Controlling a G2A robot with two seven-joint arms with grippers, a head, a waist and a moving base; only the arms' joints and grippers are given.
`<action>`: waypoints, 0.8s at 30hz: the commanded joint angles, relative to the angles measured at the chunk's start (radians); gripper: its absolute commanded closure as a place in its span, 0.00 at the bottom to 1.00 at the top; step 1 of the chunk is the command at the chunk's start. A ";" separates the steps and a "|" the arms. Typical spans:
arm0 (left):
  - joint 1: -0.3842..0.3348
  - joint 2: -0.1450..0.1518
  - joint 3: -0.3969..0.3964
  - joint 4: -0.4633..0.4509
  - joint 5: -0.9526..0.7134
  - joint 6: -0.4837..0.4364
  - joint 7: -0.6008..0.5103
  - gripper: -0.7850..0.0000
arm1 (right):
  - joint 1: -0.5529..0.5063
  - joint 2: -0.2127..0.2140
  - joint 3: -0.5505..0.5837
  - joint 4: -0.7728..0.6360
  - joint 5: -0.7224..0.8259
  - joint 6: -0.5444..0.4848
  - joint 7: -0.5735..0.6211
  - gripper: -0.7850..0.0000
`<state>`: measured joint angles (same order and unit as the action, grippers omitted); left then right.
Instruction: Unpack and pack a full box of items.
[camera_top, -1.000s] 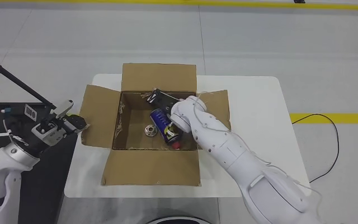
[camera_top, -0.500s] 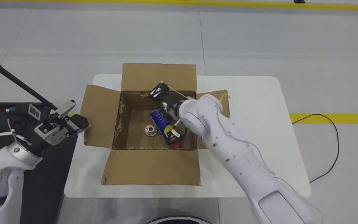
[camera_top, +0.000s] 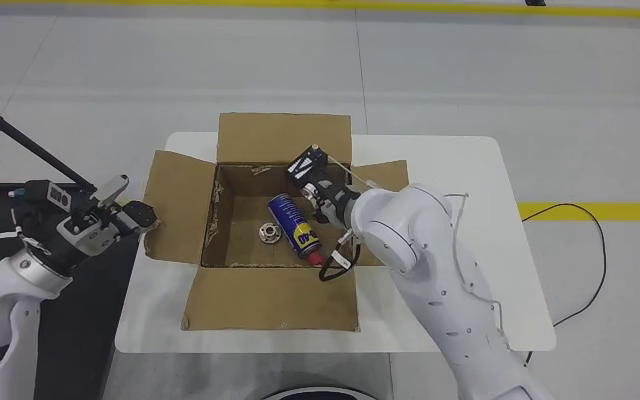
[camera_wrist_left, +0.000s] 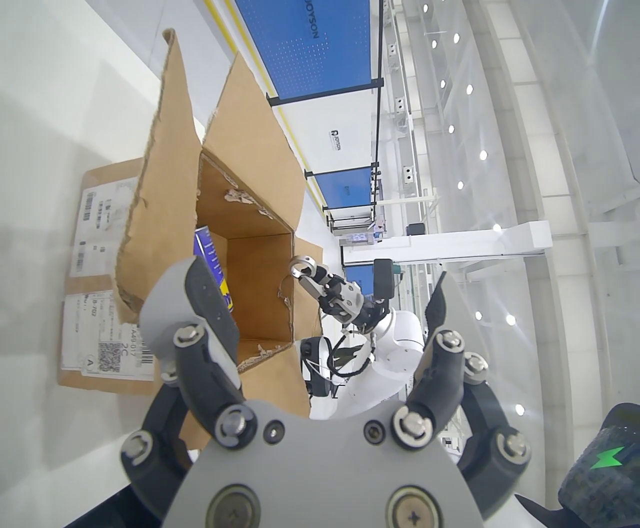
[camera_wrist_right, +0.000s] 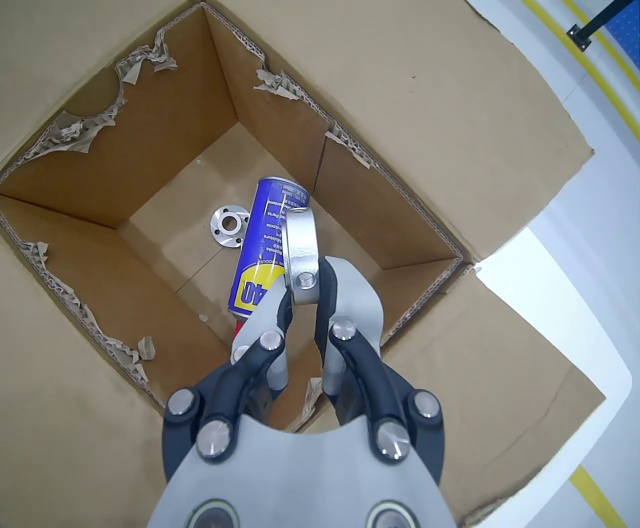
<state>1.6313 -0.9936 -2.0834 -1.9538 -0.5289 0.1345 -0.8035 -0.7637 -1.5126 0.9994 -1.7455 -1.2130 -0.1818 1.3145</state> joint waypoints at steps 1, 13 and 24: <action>0.003 0.000 -0.011 -0.001 -0.004 0.000 -0.002 0.00 | 0.000 0.000 0.000 0.002 0.001 -0.001 -0.004 1.00; 0.003 0.000 -0.011 -0.001 -0.004 0.000 -0.002 0.00 | 0.000 0.000 0.000 0.002 0.001 -0.001 -0.004 1.00; 0.006 -0.005 -0.037 0.043 -0.104 -0.063 -0.011 0.00 | -0.039 0.013 0.133 -0.084 0.095 0.104 0.022 1.00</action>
<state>1.6383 -0.9979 -2.1195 -1.9183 -0.6178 0.0776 -0.8088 -0.7963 -1.5022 1.1014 -1.8119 -1.1401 -0.0962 1.3183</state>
